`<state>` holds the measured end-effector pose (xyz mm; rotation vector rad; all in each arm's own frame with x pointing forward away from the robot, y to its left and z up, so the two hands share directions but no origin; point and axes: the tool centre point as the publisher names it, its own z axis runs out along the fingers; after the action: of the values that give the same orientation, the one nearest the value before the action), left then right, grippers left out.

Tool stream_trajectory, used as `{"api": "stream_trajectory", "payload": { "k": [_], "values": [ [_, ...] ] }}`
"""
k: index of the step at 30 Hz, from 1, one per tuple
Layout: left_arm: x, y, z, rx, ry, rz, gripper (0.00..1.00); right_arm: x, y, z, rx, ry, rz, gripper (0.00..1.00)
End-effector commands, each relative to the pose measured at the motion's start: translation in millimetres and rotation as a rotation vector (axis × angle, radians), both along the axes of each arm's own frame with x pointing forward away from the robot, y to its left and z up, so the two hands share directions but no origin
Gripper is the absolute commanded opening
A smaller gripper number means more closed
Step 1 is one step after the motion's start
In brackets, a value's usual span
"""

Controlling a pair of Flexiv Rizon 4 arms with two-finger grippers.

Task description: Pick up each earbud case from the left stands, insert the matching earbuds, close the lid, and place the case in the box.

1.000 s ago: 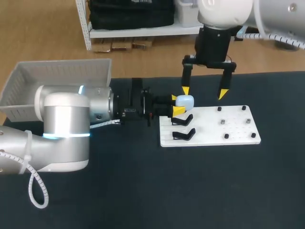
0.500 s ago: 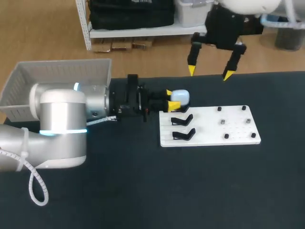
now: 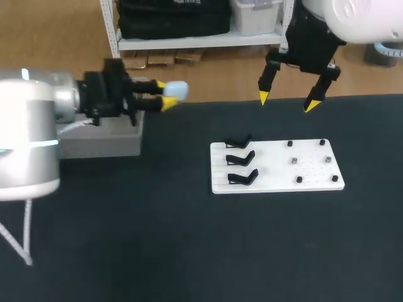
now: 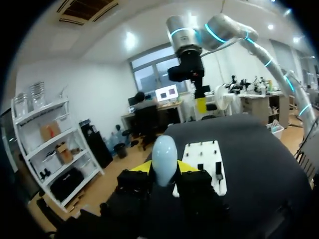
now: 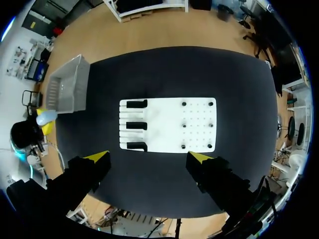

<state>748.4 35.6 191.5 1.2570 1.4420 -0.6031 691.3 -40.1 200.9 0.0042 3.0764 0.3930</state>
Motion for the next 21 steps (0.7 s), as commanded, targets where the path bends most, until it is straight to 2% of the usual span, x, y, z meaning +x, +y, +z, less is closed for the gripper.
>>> {"api": "stream_trajectory", "payload": {
  "k": [1, 4, 5, 12, 21],
  "values": [
    [-2.9, 36.8, 12.8, 0.098, 0.007, 0.166, 0.00, -4.5, -1.0, -0.5, 0.000, -0.058, -0.017, 1.00],
    [11.2, 55.2, 2.8, 0.174, 0.040, 0.235, 0.00, -4.5, -1.0, -0.5, 0.000, -0.058, -0.017, 1.00],
    [16.1, 61.7, -1.4, 0.164, 0.063, 0.259, 0.00, -4.5, -1.0, -0.5, 0.000, -0.058, -0.017, 1.00],
    [50.9, 98.1, -32.7, 0.237, 0.162, 0.370, 0.00, -4.5, -1.0, -0.5, 0.000, -0.058, -0.017, 1.00],
    [67.5, 140.2, -62.9, 0.240, 0.269, 0.499, 0.00, -4.5, -1.0, -0.5, 0.000, -0.058, -0.017, 1.00]
  ]
}}
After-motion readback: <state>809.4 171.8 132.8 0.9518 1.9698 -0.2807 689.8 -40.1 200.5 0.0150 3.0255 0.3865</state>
